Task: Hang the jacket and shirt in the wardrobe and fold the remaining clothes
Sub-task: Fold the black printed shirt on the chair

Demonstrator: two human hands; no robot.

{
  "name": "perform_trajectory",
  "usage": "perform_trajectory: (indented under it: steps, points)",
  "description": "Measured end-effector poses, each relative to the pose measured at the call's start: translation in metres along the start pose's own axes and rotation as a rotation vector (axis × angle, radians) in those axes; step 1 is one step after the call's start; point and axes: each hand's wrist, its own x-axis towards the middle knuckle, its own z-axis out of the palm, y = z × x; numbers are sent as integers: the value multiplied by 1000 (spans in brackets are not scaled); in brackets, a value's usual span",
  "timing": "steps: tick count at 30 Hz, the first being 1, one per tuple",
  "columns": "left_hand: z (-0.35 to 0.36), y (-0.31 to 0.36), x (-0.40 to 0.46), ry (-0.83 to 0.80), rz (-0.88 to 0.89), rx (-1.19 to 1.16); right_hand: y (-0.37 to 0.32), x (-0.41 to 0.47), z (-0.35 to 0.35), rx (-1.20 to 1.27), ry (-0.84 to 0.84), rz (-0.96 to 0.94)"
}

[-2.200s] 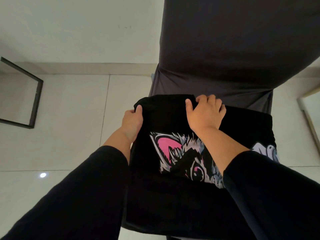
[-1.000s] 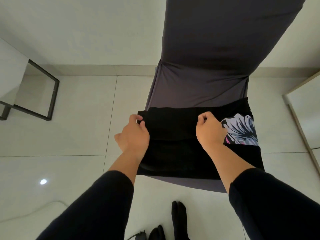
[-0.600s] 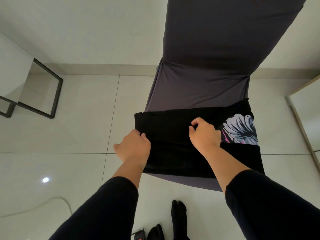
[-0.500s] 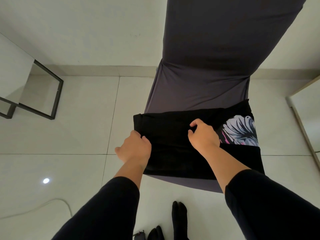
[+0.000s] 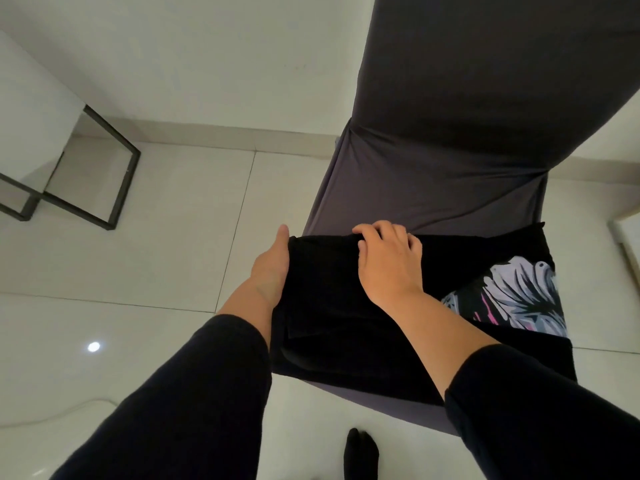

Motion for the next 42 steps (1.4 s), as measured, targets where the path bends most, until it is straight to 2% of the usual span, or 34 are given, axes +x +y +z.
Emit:
perform_trajectory:
  steps: [8,13,15,20,23,26,28,35,38,42]
  points:
    - [-9,5,11,162,277,-234,-2,24,6,-116,-55,103]
    - [-16,31,15,495,471,-209,-20,47,2,-40,43,54]
    - [-20,42,19,568,479,-147,-29,59,3,-24,32,48]
    - [-24,34,31,542,404,112,-23,60,14,-23,-63,47]
    - [-13,33,25,668,350,325,-10,51,14,5,-8,15]
    - [14,39,10,787,304,399,15,44,7,10,-13,22]
    - [39,41,0,751,400,503,37,38,0,18,-8,55]
    - [153,16,-40,250,919,996,130,16,-31,-91,2,167]
    - [196,6,-44,115,989,1158,164,13,-45,-182,-6,193]
    - [228,13,-40,122,1027,1224,198,16,-56,-311,-56,223]
